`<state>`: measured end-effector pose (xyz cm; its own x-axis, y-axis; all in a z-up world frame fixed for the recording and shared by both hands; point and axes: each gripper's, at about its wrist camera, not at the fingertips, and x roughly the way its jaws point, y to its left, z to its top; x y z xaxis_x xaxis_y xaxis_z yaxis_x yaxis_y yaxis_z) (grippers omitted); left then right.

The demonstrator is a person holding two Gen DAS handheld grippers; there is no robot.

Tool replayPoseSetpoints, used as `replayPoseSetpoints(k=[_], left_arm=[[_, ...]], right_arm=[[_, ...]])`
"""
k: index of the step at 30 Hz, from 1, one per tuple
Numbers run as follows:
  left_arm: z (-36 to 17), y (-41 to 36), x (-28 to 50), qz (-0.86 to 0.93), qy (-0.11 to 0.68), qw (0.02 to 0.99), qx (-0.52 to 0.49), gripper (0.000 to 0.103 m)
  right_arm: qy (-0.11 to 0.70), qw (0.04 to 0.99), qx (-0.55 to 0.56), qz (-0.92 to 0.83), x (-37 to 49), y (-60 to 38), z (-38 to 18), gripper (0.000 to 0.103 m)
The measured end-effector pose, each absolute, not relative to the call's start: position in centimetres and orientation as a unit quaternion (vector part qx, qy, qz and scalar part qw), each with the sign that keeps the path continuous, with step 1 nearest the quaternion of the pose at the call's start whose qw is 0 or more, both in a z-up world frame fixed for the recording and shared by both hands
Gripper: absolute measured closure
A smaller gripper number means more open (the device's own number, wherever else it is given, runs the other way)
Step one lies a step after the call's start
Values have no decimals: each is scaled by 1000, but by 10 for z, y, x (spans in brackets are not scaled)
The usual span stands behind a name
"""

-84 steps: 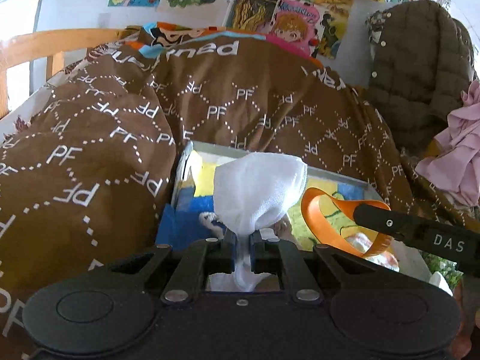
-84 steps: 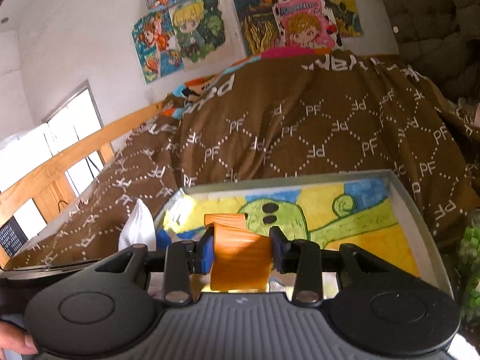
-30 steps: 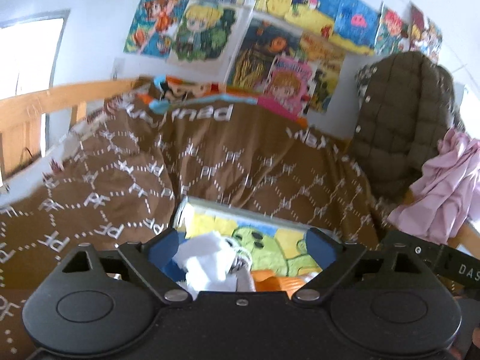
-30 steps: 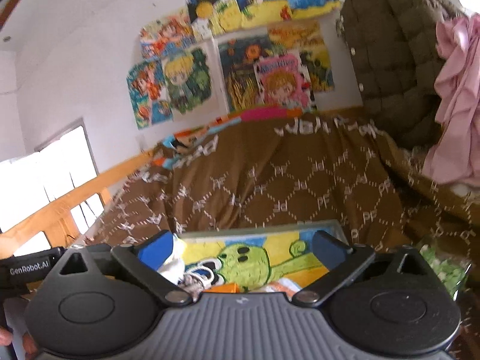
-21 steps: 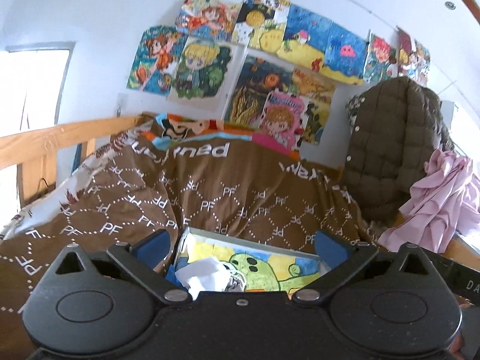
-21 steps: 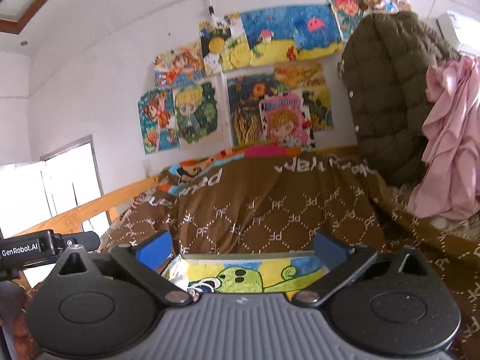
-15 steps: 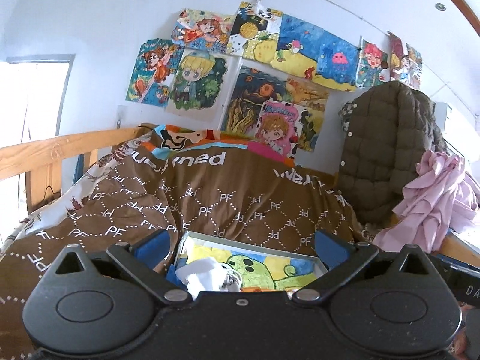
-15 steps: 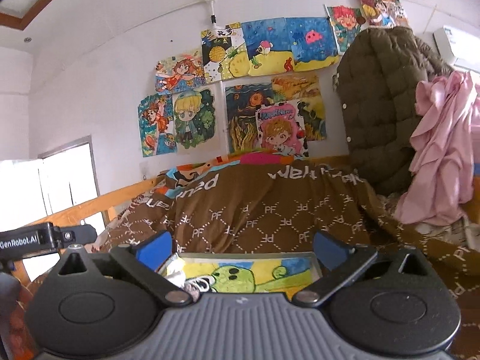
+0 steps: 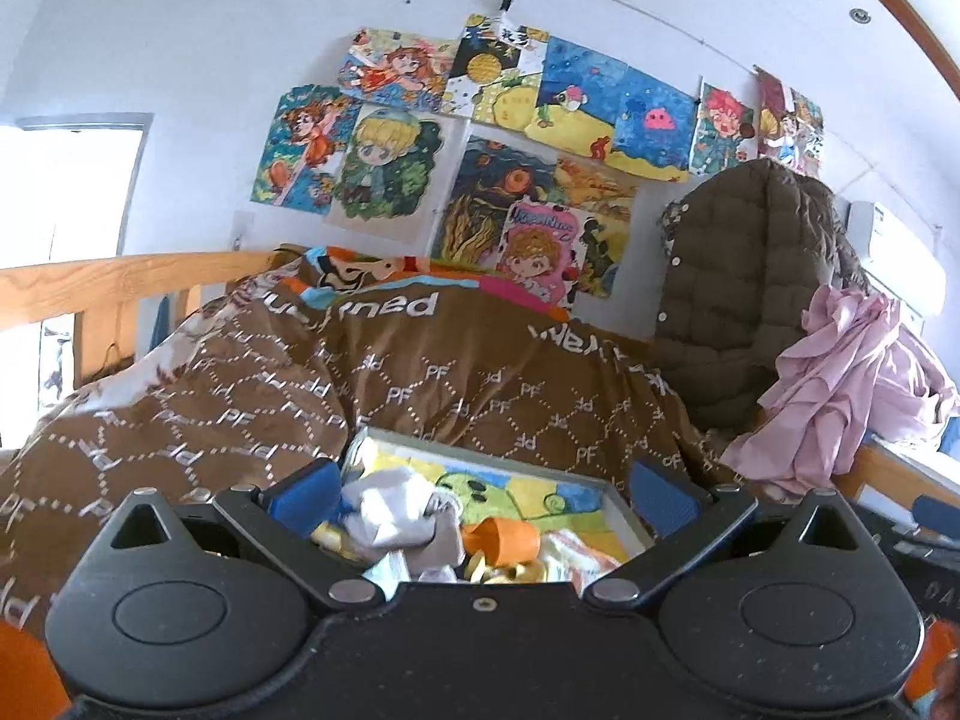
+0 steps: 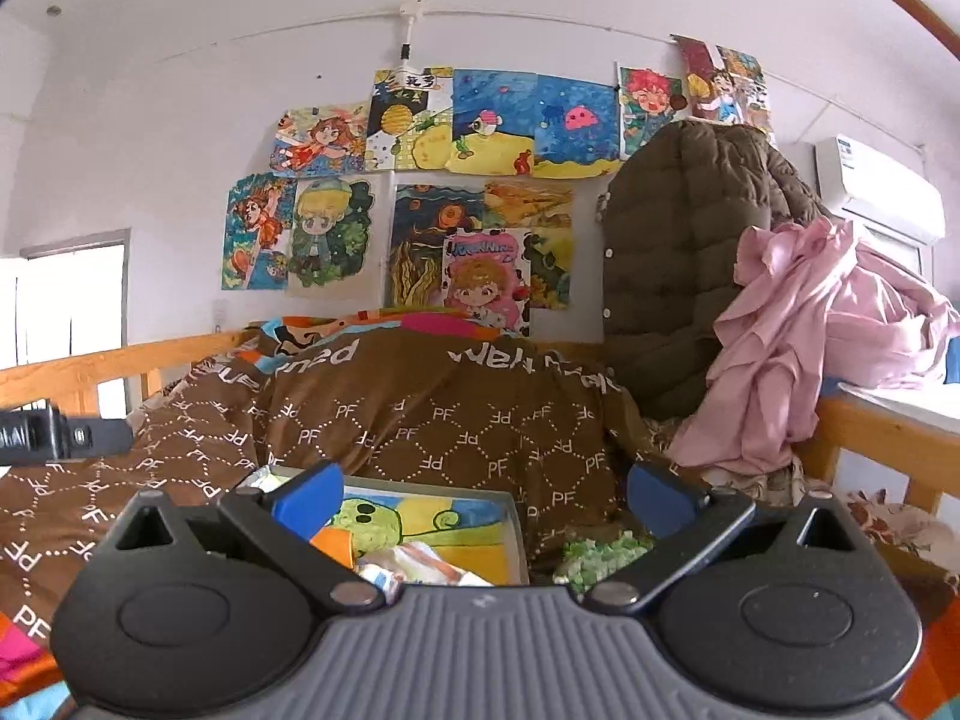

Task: Organize soft objects
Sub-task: 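Move both tools back from the box down to the pile of items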

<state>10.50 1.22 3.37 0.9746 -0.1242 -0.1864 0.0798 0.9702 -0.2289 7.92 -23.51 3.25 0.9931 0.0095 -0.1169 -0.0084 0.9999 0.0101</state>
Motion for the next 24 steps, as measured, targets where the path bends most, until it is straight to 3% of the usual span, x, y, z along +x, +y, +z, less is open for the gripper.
replayPoseSetpoints(k=[9, 24], left_arm=[[19, -5, 87, -77, 114, 988, -68, 1], [-27, -40, 101, -146, 204, 968, 14, 1]], right_arm=[[131, 989, 63, 17, 65, -261, 25, 0], [277, 947, 165, 0, 101, -296, -5, 0]])
